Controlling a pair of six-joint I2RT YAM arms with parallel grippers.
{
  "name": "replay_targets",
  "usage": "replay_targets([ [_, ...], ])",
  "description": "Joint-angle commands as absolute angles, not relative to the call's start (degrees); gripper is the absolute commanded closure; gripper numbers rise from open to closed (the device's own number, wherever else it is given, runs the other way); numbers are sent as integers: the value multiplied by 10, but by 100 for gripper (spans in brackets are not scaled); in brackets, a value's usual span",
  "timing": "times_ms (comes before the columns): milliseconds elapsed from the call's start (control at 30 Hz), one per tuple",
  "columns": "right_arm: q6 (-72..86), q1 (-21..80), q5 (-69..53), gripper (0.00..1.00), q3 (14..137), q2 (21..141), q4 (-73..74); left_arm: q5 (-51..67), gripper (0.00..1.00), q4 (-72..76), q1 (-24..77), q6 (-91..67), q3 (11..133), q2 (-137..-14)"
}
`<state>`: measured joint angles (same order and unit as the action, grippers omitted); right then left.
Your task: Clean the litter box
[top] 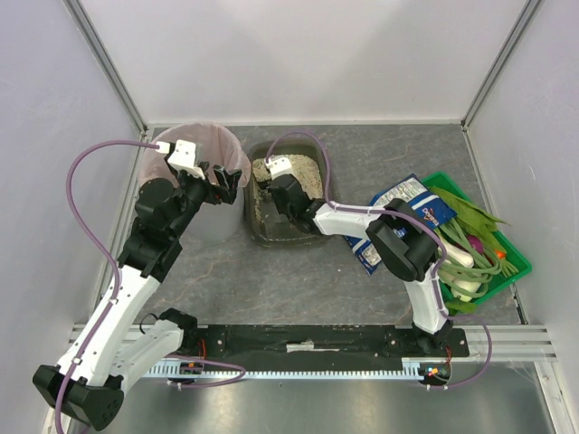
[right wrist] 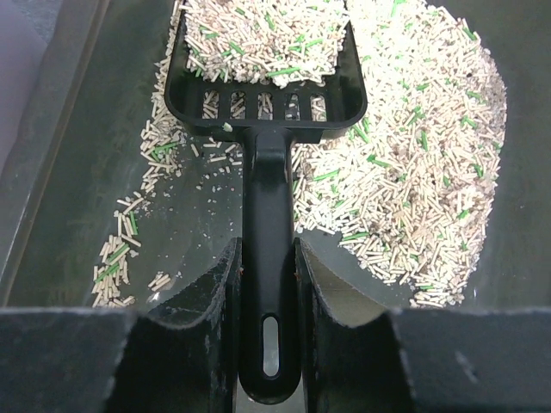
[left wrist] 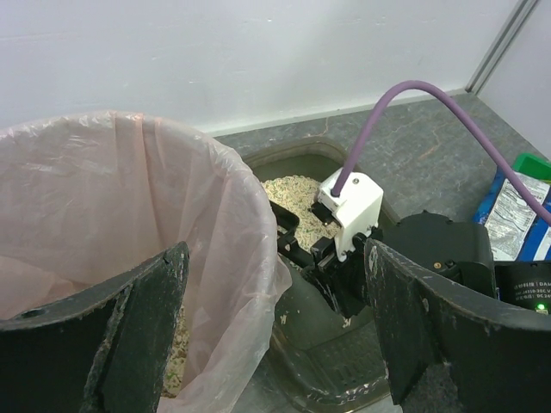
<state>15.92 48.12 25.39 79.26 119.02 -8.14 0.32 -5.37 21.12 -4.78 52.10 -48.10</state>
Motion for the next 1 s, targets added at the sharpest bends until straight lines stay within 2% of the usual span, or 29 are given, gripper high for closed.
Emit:
replay_targets([
  [0, 135, 482, 258, 100, 763, 1143, -193, 4, 12, -18, 212, -24, 519, -471],
  [667, 118, 515, 299, 100, 618, 1048, -243, 8, 12, -18, 213, -26, 517, -475],
  [967, 123, 533, 340, 100, 535, 955, -225, 11, 12, -18, 214, -27, 518, -475],
])
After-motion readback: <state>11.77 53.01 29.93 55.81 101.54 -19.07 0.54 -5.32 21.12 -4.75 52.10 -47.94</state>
